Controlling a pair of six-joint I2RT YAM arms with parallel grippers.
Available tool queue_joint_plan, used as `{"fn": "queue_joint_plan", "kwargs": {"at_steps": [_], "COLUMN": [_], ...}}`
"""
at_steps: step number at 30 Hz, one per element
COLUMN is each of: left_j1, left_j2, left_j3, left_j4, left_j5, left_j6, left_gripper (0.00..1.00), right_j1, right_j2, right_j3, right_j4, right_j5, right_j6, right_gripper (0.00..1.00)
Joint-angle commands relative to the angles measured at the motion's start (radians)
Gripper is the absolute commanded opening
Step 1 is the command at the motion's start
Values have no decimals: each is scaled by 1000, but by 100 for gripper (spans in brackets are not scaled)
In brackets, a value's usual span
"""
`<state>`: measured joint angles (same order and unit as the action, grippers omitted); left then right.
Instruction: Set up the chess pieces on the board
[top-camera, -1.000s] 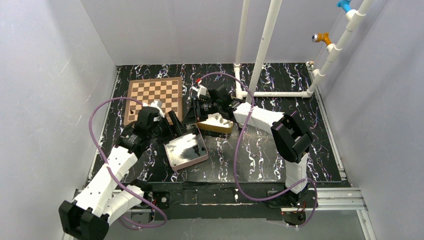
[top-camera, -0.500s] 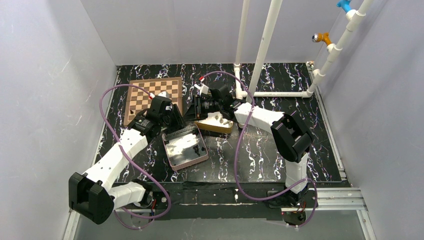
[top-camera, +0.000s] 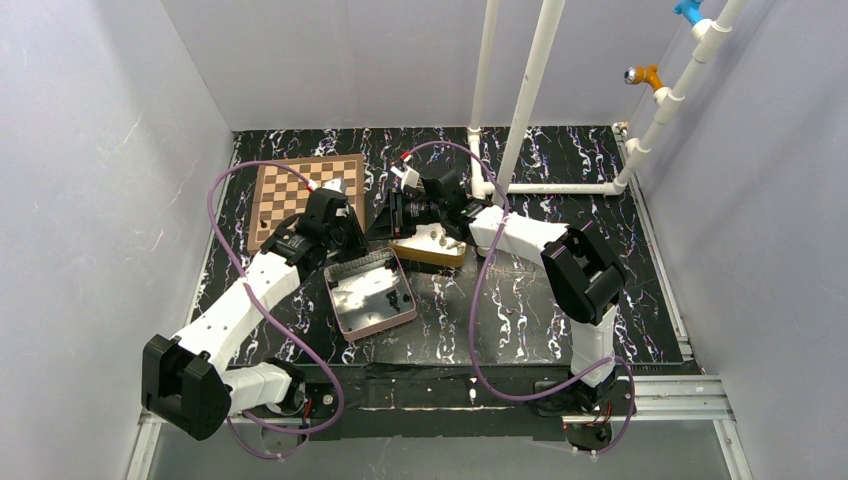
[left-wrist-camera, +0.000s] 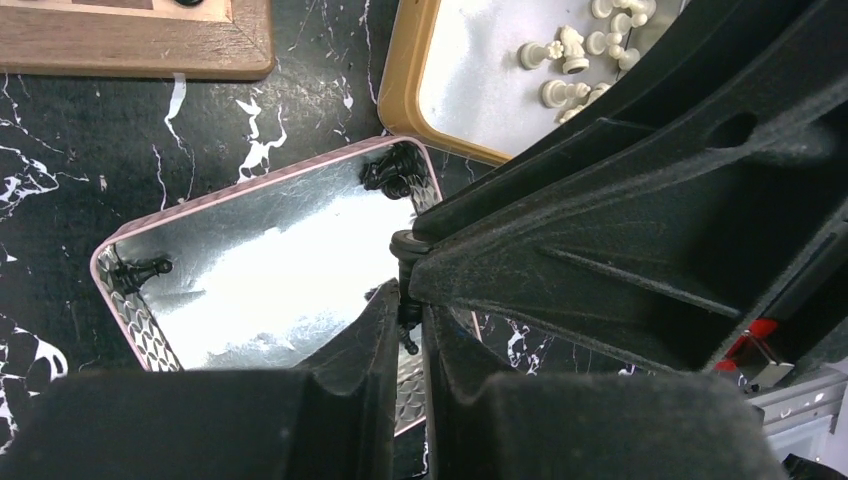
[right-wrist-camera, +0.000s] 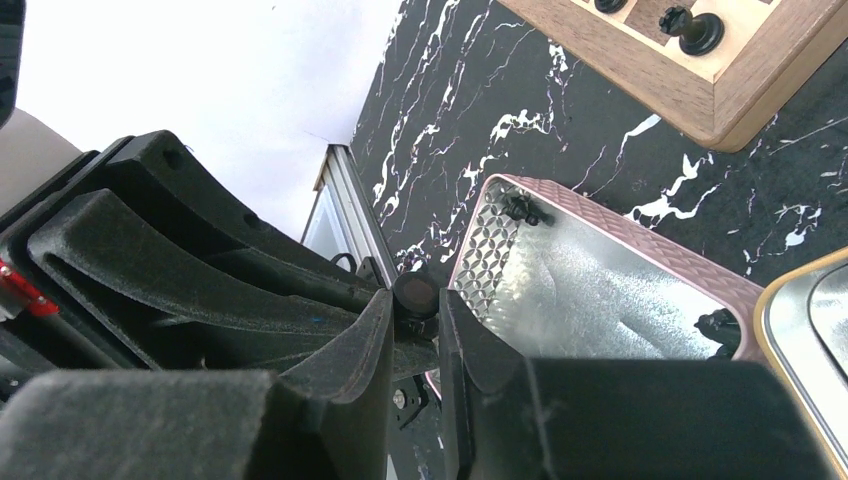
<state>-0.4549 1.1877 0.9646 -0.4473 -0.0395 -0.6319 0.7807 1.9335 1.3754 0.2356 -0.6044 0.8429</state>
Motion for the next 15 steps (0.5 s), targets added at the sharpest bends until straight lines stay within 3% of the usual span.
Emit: {"fn": "queue_joint_plan", "kwargs": {"at_steps": [1, 4, 6, 9, 10, 15], "left_j1": [9, 8, 8, 9, 11, 19], "left_j2": [4, 0, -8, -42, -93, -195], "left_j3": [30, 25, 18, 5, -6, -32], "left_j4": [45, 48, 47, 19, -58, -197], "left_j5": [-33, -8, 8, 39, 106, 186], "left_j6": [67, 111, 145, 191, 221, 223], "left_gripper": [4, 0, 0, 0, 0, 0], "right_j1": [3, 3, 3, 3, 3, 3], "right_j2": [-5, -4, -6, -11, -18, -24], "right_j3": [-15, -15, -14, -9, -9, -11], "right_j4": [47, 54, 68, 81, 91, 100], "right_j5": [-82, -86, -95, -110, -123, -133], "right_j6": [32, 32, 30, 11, -9, -41], "right_gripper": [4, 6, 11, 31, 53, 70]}}
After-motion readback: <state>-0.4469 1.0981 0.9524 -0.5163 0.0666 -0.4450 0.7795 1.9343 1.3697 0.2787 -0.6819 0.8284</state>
